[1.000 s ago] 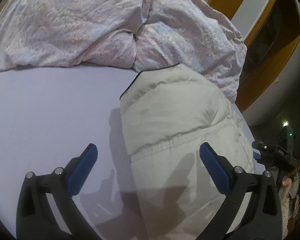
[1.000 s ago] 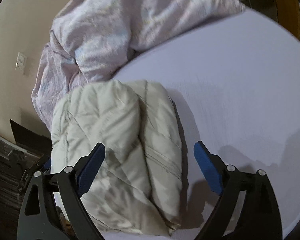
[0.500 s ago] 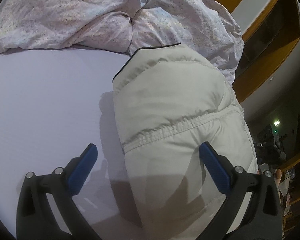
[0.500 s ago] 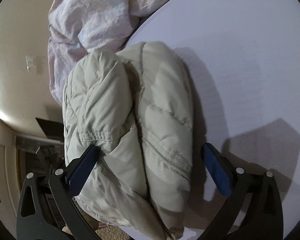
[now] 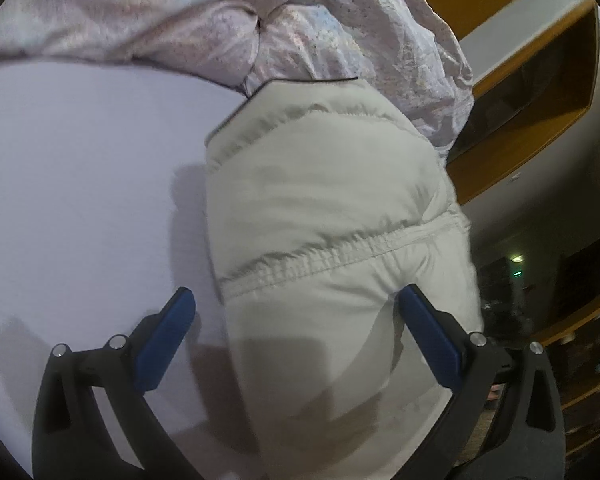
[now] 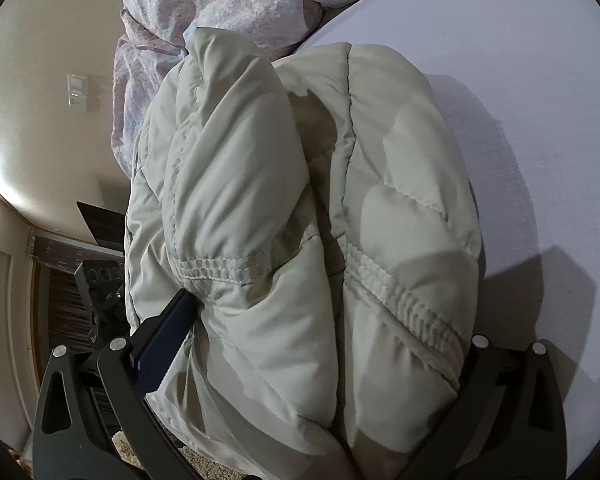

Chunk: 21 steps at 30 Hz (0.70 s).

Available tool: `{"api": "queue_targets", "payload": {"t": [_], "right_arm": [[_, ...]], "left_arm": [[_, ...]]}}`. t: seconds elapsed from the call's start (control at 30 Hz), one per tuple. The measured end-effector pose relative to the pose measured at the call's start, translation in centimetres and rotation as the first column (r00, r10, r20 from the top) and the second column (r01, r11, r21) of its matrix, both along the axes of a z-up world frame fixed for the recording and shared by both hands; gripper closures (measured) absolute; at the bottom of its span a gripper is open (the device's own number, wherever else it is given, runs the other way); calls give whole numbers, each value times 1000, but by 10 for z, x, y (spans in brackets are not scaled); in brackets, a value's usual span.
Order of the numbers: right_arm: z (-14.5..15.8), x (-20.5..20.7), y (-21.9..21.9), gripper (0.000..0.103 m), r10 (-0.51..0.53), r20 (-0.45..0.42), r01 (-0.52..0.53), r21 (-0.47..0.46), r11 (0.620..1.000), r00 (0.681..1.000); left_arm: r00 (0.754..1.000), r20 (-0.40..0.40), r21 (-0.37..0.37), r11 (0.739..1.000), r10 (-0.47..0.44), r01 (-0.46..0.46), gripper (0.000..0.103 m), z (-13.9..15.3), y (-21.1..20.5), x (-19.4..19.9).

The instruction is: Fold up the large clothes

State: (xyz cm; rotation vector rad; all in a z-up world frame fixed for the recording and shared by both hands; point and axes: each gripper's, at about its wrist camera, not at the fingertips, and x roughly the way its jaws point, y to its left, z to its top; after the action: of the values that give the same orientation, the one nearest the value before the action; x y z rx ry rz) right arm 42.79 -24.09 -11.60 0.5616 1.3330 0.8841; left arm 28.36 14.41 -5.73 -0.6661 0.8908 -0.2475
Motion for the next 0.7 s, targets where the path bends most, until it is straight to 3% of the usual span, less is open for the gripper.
{"api": "queue_targets", "payload": {"t": [0.07, 0.57, 0.7], "right_arm": [[-1, -1, -3, 1, 6, -3, -6, 8, 1000, 1000], [1, -1, 22, 1, 59, 25, -60, 51, 997, 998], [7, -6, 18, 13, 44, 70, -49, 69, 996, 997]], "left_arm": [[1000, -9, -39, 999, -7, 7, 2, -5, -1, 3], [1000, 0, -96, 995, -5, 5, 2, -14, -14, 12], [1000, 24, -110, 994, -9, 12, 10, -7, -14, 9]]}}
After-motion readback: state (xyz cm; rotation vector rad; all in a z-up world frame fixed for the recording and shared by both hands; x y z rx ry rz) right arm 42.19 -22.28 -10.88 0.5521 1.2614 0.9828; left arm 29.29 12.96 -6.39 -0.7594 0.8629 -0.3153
